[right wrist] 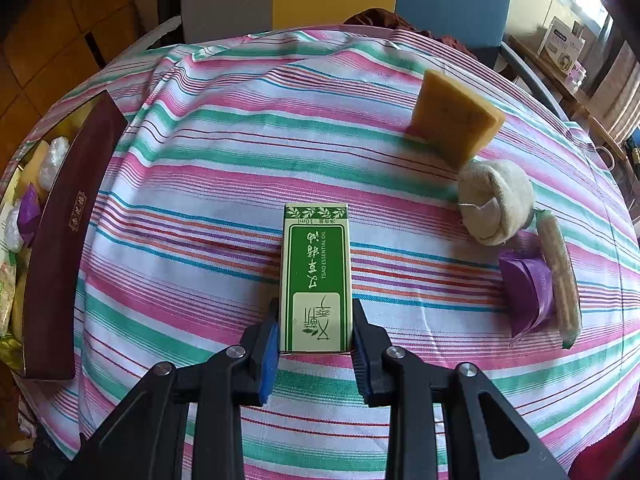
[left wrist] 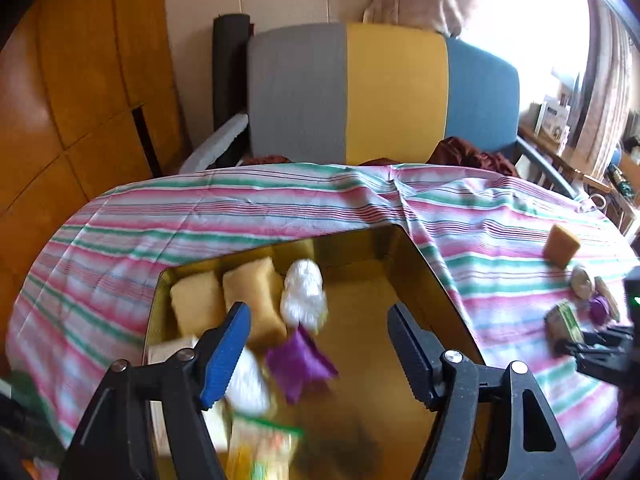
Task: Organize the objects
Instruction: 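Lower the plastic bundle into the gold tray and open the left tool, then carry the green box into the tray and open the right tool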
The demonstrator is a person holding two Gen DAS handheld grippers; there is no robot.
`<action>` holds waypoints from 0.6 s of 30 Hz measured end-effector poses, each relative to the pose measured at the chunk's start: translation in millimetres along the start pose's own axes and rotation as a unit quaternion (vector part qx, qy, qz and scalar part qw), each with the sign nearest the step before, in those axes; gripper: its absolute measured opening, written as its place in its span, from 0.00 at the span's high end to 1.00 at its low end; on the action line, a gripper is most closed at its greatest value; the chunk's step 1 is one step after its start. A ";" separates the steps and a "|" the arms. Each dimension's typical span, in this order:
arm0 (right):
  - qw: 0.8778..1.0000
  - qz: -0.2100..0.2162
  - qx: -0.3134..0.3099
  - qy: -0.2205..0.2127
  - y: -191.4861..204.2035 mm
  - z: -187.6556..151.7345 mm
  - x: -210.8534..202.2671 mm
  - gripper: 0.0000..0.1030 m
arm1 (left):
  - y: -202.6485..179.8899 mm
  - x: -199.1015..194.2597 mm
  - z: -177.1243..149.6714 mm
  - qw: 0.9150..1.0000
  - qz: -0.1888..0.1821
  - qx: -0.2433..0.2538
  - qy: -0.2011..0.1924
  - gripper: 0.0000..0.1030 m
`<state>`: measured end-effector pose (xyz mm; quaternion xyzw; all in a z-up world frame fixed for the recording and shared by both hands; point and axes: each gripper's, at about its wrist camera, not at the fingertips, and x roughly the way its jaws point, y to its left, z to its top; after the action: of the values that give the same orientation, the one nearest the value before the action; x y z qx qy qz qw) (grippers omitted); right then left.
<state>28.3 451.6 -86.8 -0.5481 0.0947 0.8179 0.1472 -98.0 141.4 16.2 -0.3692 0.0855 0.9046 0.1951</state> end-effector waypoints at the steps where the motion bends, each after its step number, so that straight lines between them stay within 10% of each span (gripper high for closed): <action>1: 1.000 -0.001 -0.001 0.000 -0.2 1.2 0.3 0.71 | 0.7 -4.8 -5.4 1.000 0.001 -0.004 -0.001 0.30; 18: 1.000 -0.009 0.002 -0.009 0.9 -6.2 -1.7 0.71 | 10.2 -46.9 -45.7 0.999 0.027 -0.016 -0.023 0.27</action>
<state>34.0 448.5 -87.6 -0.5416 0.0895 0.8210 0.1567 -42.6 104.8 16.6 -0.3490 0.0763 0.9190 0.1668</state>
